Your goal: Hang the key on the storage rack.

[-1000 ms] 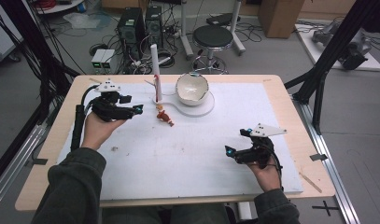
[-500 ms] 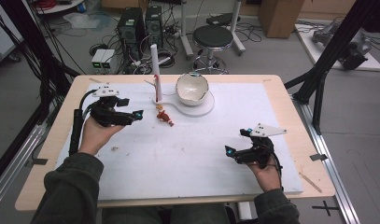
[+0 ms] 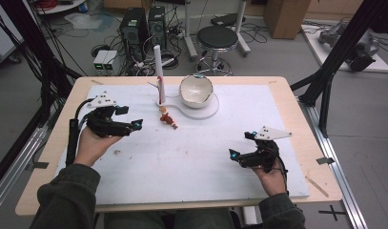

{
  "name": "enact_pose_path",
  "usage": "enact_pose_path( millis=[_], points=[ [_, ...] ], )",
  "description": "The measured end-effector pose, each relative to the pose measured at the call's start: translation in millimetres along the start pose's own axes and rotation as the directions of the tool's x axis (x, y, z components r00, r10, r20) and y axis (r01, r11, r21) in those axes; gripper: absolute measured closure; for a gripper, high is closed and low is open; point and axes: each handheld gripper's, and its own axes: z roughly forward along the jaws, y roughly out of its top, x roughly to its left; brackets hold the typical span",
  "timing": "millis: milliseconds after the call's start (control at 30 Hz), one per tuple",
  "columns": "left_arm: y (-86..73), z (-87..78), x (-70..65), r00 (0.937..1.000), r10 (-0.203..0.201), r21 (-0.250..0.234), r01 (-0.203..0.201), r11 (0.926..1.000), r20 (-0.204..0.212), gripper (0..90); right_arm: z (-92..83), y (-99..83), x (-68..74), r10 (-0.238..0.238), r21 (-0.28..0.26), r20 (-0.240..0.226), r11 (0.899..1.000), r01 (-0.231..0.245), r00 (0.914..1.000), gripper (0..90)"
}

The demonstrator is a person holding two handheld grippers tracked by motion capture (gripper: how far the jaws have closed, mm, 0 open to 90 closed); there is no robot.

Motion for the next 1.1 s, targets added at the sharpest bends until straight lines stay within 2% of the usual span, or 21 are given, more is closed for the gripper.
enact_pose_path(
  millis=[300, 600, 767, 1100],
  points=[
    [-12.8, -11.7, -4.4, 1.0, -0.002, -0.023, 0.002, 0.9997, 0.005, 22.6, 0.3, 0.0, 0.0, 0.0, 0.005, 0.001, 1.0, 0.0, 1.0, 4.9],
    [-30.8, -20.6, -8.8, 1.0, 0.004, -0.015, -0.004, 0.9999, 0.004, 22.8, 0.0, -0.1, 0.7, -0.007, 0.004, 0.004, 1.0, 0.007, 1.0, 4.9],
    [-39.2, -25.3, -10.6, 1.0, -0.002, -0.026, 0.002, 0.9997, 0.005, 22.7, 0.5, 0.0, 1.7, -0.007, 0.007, 0.005, 1.0, 0.007, 1.0, 4.9],
    [-50.9, -33.3, -20.7, 0.9999, 0.007, -0.04, -0.006, 0.9992, 0.008, 22.5, 0.6, 0.0, 2.5, -0.006, 0.011, 0.005, 1.0, 0.006, 1.0, 4.9]
  ],
)
